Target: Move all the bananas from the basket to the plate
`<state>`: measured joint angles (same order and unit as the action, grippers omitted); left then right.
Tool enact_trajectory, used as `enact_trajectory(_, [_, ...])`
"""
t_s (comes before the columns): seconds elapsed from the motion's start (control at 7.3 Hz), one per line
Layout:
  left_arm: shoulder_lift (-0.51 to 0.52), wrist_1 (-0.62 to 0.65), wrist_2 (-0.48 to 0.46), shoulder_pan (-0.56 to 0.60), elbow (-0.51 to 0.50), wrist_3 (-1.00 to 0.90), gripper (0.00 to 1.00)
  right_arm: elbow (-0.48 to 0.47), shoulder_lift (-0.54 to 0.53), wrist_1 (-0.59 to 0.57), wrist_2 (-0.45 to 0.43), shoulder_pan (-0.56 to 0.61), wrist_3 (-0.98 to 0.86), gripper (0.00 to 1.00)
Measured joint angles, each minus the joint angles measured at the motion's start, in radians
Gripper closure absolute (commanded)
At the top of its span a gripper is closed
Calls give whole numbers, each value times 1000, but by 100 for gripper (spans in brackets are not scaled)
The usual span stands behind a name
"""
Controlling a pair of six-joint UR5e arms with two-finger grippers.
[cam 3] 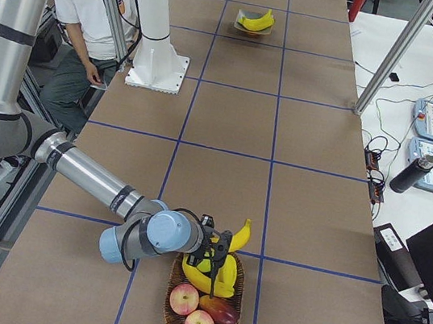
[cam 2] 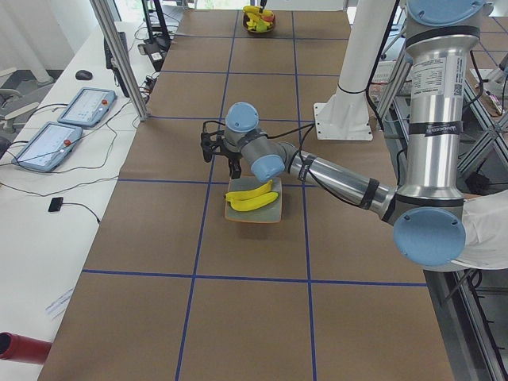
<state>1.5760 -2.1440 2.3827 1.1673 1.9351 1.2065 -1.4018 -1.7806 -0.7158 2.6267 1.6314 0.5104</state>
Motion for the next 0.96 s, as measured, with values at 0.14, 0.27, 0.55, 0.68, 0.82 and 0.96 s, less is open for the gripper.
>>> enact_trajectory(0.14, [58, 0, 0, -1, -14, 60, 1, -11, 47, -32, 22, -8, 33, 100])
enact_trajectory(0.27, [134, -3, 0, -9, -41, 133, 1, -33, 96, -52, 36, -39, 104, 100])
enact_trajectory(0.55, [296, -7, -7, -71, -105, 277, 1, -95, 209, -63, 46, -164, 313, 100])
enact_trajectory(0.68, [369, -6, -17, -112, -135, 325, 0, -114, 279, -62, 48, -228, 429, 100])
enact_trajectory(0.82, [432, -5, -31, -144, -162, 366, 0, -132, 349, -60, 48, -293, 546, 100])
enact_trajectory(0.96, [497, -3, -68, -186, -189, 410, 0, -147, 424, -60, 46, -356, 668, 100])
